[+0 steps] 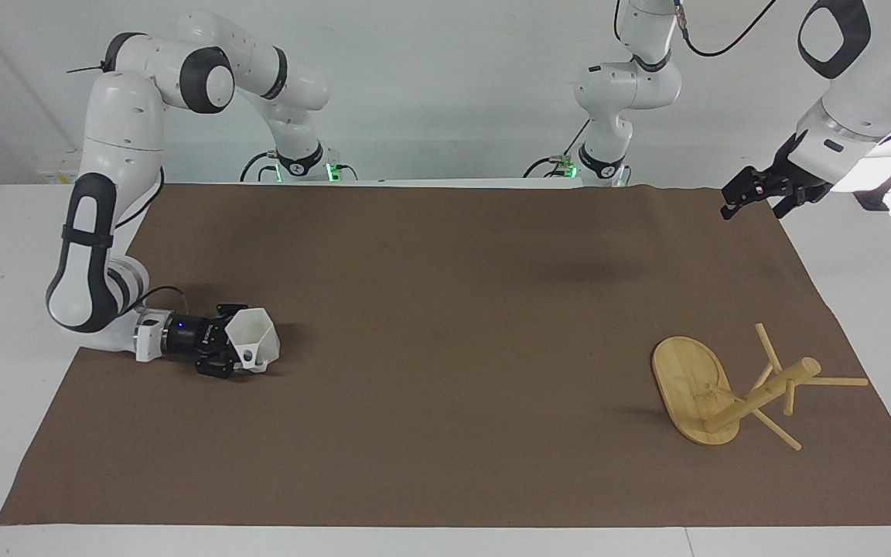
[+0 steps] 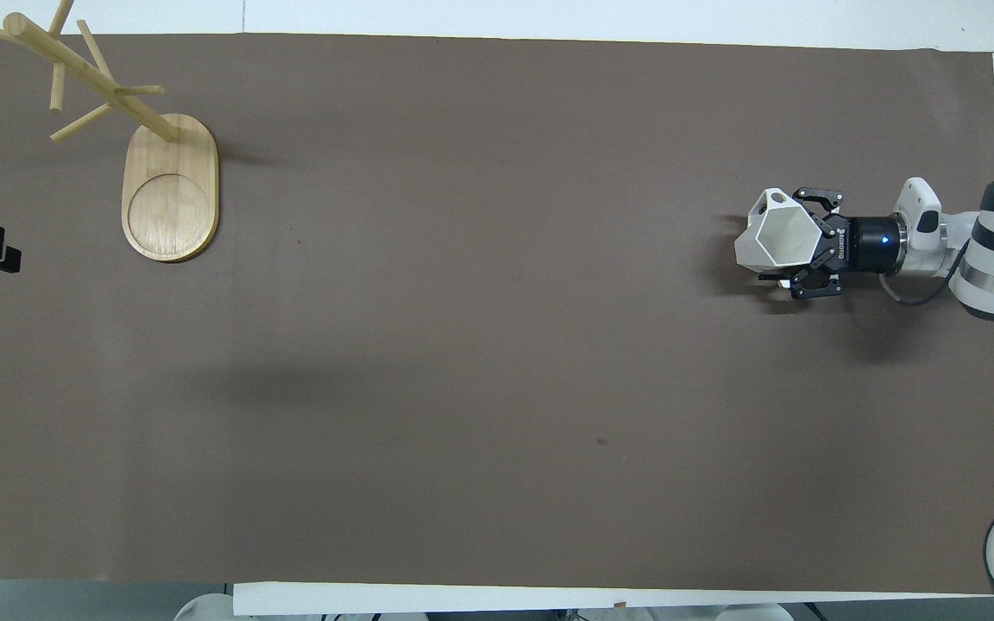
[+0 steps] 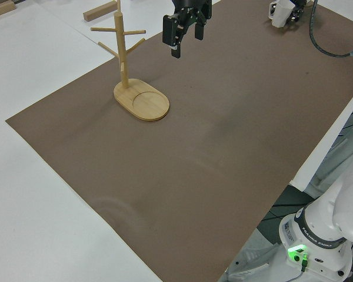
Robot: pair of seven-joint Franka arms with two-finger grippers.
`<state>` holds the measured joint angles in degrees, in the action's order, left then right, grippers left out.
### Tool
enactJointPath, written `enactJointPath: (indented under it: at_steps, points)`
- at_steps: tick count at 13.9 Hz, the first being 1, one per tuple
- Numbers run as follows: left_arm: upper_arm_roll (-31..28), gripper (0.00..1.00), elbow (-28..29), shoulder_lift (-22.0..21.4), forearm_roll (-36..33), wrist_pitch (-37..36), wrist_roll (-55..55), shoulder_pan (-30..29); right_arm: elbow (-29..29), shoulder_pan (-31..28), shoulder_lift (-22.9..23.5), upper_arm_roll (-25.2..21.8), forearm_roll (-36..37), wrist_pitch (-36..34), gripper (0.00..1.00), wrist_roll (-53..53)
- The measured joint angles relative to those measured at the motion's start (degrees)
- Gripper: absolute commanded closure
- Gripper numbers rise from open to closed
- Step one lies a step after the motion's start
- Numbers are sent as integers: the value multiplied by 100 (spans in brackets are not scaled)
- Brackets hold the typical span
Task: Hang cup on rack
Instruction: 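Close the right gripper on the white cup's body, then lift the cup with the right gripper while the left gripper approaches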
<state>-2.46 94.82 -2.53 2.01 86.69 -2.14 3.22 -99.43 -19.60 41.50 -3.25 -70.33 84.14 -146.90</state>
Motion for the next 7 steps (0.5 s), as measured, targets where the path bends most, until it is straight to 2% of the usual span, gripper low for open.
enactJointPath:
  at_steps: [1,3,5,6,7]
  points:
    - [0,0,0,0,0,0,0,0,-25,27,0,1,-28,0,4,-16]
    - [0,0,0,0,0,0,0,0,-59,62,0,1,-72,0,42,-26]
    - [0,0,0,0,0,0,0,0,-73,70,0,3,-91,0,63,-27]
    - [0,0,0,0,0,0,0,0,-77,74,-1,15,-112,0,69,-16]
    - [0,0,0,0,0,0,0,0,-81,89,-2,56,-169,-1,70,30]
